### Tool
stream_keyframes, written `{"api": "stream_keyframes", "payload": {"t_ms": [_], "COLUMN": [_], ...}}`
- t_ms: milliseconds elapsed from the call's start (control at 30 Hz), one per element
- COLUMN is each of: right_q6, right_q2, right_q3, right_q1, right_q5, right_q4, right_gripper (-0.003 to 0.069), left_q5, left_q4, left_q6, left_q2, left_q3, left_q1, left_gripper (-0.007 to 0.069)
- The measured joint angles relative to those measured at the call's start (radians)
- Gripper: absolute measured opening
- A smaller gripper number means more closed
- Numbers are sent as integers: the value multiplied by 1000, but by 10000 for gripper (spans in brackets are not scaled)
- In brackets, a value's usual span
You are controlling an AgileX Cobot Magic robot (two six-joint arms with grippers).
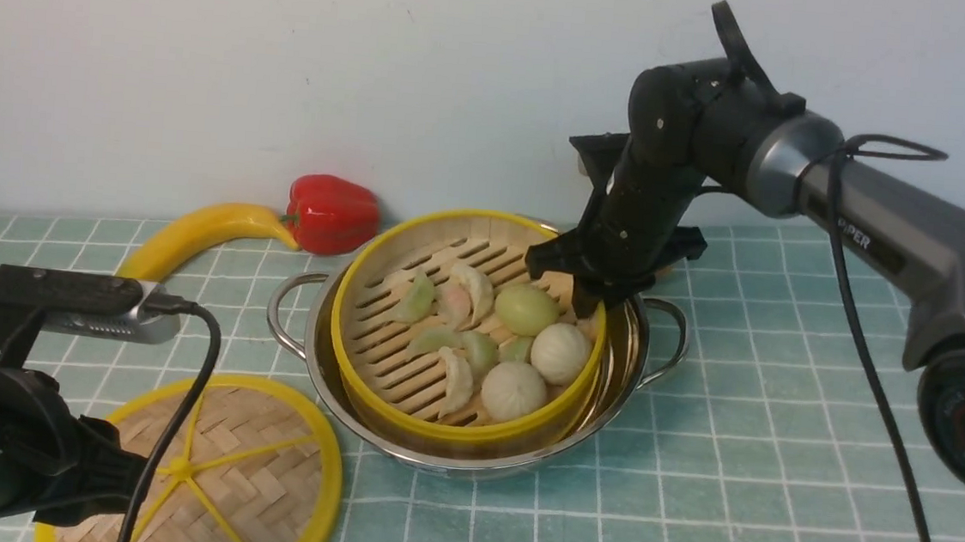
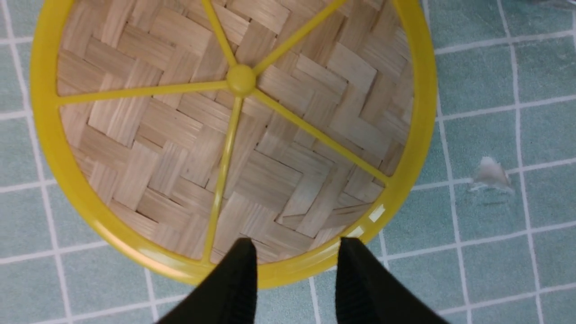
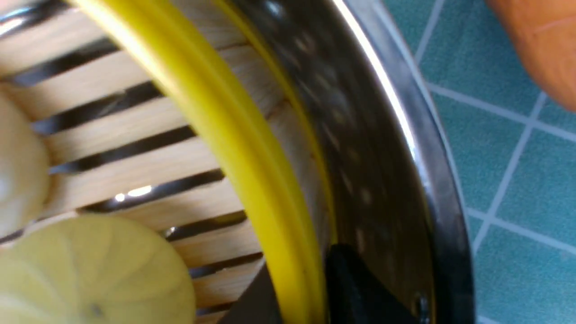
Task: Place the steamer in the pot on the blue tablecloth, and put the lid on the steamer.
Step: 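Place the bamboo steamer basket of food into the steel pot with the right gripper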
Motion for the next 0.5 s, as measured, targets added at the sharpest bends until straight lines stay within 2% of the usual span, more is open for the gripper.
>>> {"api": "stream_keyframes", "payload": {"t_ms": [33, 67, 233, 333, 500], "right_q6": [2, 2, 2, 2, 3], "right_q2": [0, 0, 0, 0, -14], "right_q3": [-3, -3, -5, -6, -6], "right_q1": [0, 0, 0, 0, 0], "right_q5": [-3, -4, -10, -12, -15], "right_q4": [4, 4, 20, 23, 8], "right_gripper": [181, 186, 309, 346, 362], "left_q5": [-18, -21, -100, -121, -123], "left_q4": [7, 9, 67, 108, 134], "left_q6": [-10, -12, -82, -126, -152], "left_q2": [0, 0, 0, 0, 5], "left_q3": [0, 0, 0, 0, 0], "left_q1": [0, 0, 0, 0, 0], "left_gripper": [243, 243, 243, 243, 243]}}
